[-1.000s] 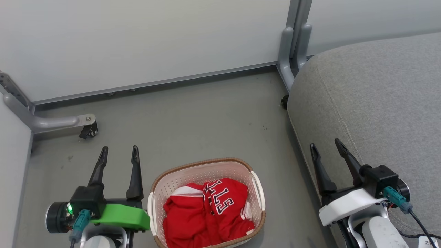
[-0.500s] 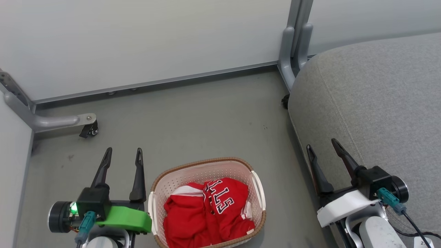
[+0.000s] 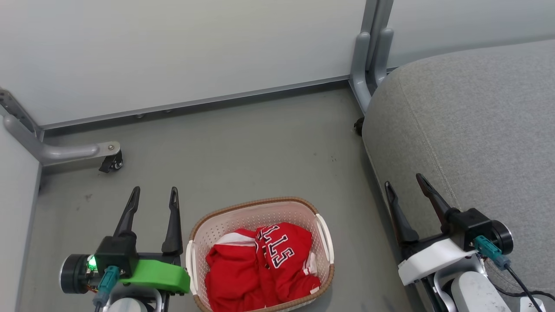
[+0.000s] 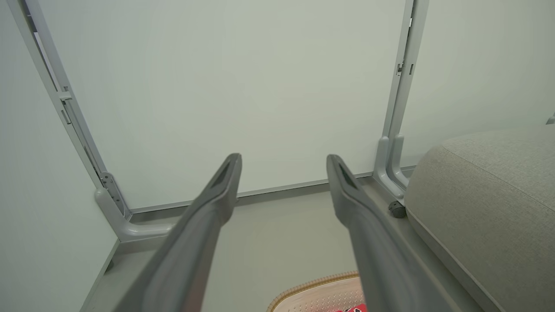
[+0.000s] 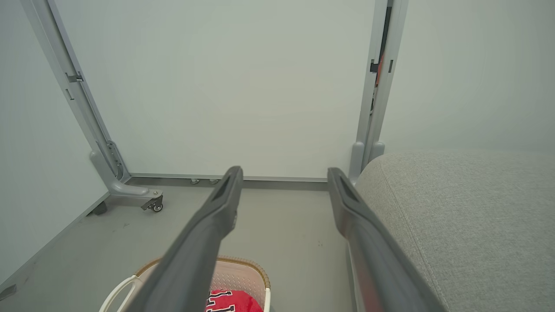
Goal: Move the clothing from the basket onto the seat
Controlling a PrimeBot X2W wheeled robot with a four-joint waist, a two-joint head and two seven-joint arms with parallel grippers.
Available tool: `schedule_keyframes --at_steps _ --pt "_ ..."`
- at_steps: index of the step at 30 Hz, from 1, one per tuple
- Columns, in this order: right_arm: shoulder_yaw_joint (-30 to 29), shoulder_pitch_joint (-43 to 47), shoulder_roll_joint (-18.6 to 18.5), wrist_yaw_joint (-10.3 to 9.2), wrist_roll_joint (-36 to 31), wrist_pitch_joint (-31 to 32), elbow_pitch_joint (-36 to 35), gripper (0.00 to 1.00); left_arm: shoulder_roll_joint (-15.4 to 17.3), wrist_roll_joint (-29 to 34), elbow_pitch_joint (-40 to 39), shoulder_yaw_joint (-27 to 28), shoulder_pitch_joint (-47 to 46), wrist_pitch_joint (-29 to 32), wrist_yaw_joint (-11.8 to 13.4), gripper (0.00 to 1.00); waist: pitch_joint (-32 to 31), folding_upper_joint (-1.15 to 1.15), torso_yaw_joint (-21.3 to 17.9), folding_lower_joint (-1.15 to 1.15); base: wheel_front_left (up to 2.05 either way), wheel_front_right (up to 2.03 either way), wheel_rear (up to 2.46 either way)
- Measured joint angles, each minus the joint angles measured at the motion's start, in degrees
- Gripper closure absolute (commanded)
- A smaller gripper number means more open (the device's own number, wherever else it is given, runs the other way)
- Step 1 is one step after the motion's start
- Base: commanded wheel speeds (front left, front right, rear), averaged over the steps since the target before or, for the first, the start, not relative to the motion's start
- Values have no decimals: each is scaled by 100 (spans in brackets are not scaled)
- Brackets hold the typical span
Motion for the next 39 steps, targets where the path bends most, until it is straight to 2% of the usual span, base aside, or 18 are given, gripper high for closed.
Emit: schedule_keyframes --at_steps 6,16,30,39 --pt "53 -54 0 0 0 0 -40 0 -4 -5 85 -20 -81 0 -53 0 93 0 -46 0 0 0 0" --pt "179 -465 -3 0 -64 0 -244 0 0 137 410 -131 -737 0 -249 0 481 0 -320 0 0 0 0" --pt "412 -1443 -9 1 -103 0 -675 0 187 253 1294 -481 -1891 0 -413 0 1540 0 -863 0 0 0 0" --pt "547 -2019 -9 1 5 0 -946 0 450 341 2003 -837 -2591 0 -442 0 2371 0 -1187 0 0 0 0"
